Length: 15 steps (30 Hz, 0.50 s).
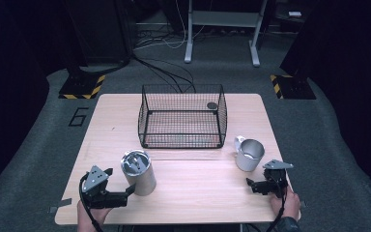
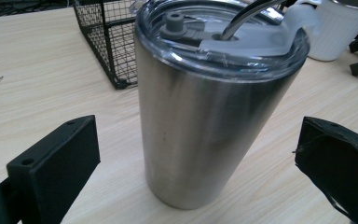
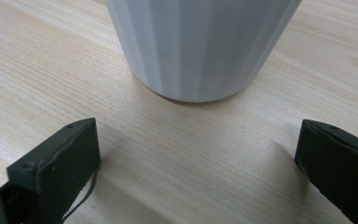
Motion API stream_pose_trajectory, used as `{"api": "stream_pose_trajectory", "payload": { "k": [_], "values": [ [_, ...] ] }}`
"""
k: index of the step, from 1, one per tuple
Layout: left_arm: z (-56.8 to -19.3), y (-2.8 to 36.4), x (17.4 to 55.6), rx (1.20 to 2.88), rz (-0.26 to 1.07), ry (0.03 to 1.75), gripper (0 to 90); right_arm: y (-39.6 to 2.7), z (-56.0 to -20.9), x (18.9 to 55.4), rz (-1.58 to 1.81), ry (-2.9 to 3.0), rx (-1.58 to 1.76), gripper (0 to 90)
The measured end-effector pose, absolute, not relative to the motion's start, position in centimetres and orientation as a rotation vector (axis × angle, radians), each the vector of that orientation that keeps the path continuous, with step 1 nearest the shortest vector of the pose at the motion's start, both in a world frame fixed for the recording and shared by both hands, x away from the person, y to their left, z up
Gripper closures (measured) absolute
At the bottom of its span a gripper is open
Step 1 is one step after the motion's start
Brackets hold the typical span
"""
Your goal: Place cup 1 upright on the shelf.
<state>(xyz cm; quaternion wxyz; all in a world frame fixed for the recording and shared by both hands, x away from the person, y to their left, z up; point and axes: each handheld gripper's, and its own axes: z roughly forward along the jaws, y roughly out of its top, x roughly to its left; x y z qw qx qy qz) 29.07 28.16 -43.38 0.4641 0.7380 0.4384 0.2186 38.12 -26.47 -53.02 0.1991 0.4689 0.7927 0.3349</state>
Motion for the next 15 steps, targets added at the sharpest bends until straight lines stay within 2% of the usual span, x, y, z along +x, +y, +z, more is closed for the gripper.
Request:
{"api": "stream_pose_trajectory", "payload": {
  "k": [15],
  "values": [
    [-42.5,26.5,30.9,1.806,0.535,1.006,0.0,-26.5,-53.0,38.1,0.937,2.216,1.31,0.0]
  ]
}}
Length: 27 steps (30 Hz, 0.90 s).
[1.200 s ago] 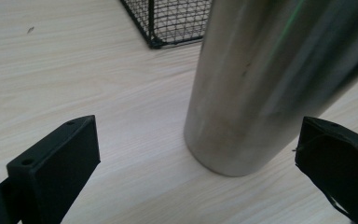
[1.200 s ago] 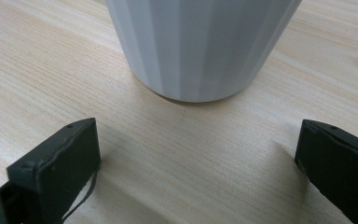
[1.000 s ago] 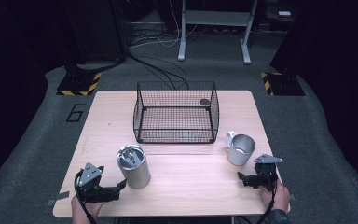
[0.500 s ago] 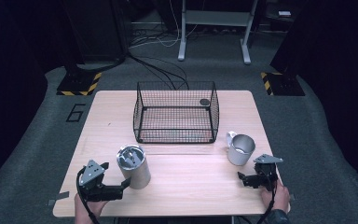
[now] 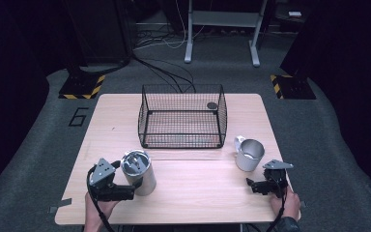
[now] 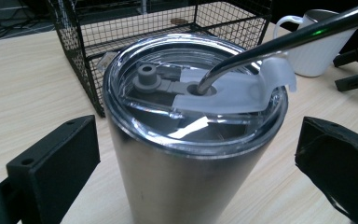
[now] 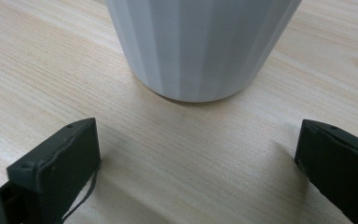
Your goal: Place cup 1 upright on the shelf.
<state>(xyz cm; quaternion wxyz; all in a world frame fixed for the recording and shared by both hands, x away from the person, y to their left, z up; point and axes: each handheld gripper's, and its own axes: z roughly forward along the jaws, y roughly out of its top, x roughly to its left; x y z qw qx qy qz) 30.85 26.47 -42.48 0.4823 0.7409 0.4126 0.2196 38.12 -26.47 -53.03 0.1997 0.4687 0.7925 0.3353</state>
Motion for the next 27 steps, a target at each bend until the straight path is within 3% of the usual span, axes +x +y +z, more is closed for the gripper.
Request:
{"api": "stream_pose_trajectory", "payload": {
  "k": [27],
  "values": [
    [-43.7,24.3,33.2,1.768,0.591,1.06,0.8,-26.5,-53.0,38.2,0.939,2.223,1.308,0.0]
  ]
}}
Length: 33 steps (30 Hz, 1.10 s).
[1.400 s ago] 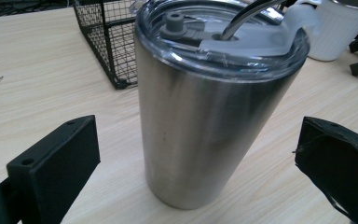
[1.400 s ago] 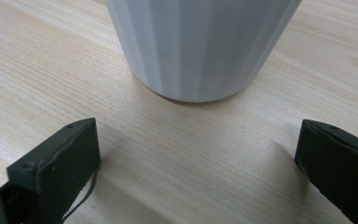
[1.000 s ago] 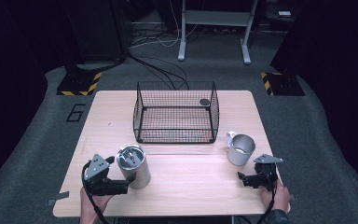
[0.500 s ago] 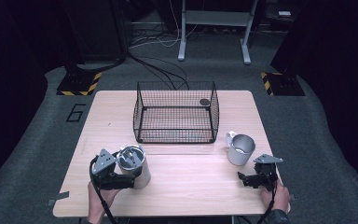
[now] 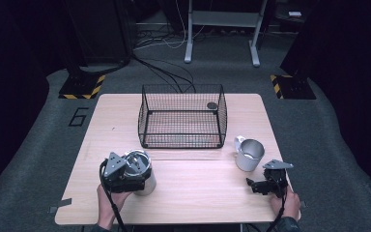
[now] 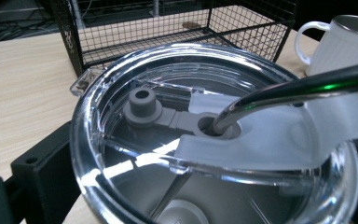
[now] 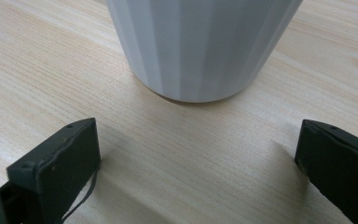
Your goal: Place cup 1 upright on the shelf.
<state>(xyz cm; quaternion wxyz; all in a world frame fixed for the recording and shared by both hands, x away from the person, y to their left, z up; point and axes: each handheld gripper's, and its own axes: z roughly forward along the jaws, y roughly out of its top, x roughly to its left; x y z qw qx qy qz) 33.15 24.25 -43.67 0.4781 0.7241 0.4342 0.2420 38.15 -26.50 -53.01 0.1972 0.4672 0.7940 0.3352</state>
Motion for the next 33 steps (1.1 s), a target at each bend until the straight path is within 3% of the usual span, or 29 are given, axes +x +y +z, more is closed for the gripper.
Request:
{"api": "stream_pose_trajectory", "payload": {
  "k": [33],
  "values": [
    [-43.5,24.5,33.7,1.735,0.605,1.032,3.4,-26.5,-53.0,38.2,0.945,2.22,1.309,0.0]
  ]
}}
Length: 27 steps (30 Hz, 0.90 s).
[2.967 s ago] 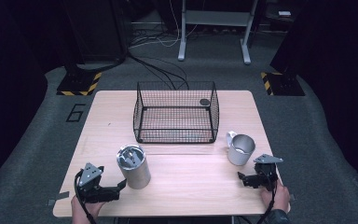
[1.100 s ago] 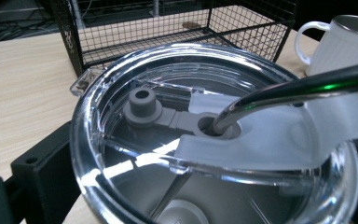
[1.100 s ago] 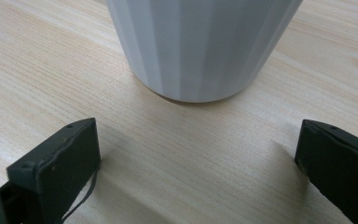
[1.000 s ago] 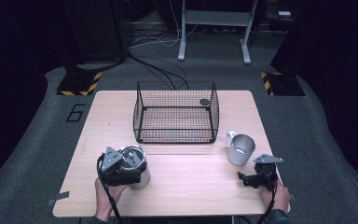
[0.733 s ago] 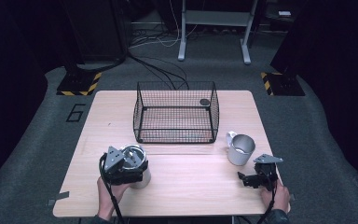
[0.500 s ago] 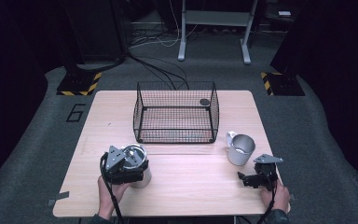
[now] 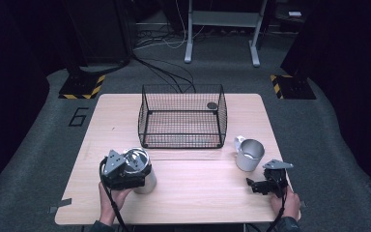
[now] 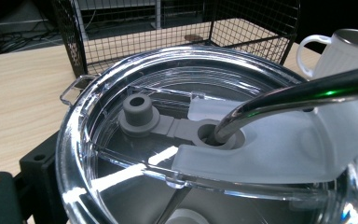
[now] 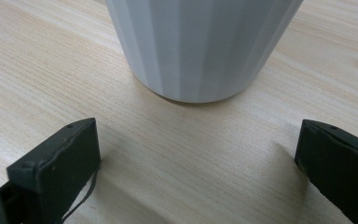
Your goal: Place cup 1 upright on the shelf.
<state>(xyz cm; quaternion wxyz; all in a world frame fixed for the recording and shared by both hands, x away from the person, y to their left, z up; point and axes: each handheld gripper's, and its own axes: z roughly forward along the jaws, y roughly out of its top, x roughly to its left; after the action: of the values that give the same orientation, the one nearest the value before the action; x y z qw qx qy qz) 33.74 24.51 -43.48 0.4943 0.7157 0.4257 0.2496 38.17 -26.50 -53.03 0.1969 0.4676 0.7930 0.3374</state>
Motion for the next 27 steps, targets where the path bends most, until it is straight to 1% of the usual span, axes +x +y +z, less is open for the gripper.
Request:
{"api": "stream_pose_trajectory", "payload": {
  "k": [10,20,27],
  "values": [
    [-42.7,24.3,33.3,1.747,0.623,1.003,3.4,-26.5,-53.0,38.2,0.945,2.22,1.311,0.0],
    [-41.1,24.0,33.5,1.798,0.632,0.942,3.4,-26.5,-53.0,38.2,0.945,2.22,1.308,0.0],
    [-40.3,23.8,33.5,1.819,0.619,0.912,3.3,-26.5,-53.0,38.2,0.943,2.22,1.309,0.0]
  ]
}}
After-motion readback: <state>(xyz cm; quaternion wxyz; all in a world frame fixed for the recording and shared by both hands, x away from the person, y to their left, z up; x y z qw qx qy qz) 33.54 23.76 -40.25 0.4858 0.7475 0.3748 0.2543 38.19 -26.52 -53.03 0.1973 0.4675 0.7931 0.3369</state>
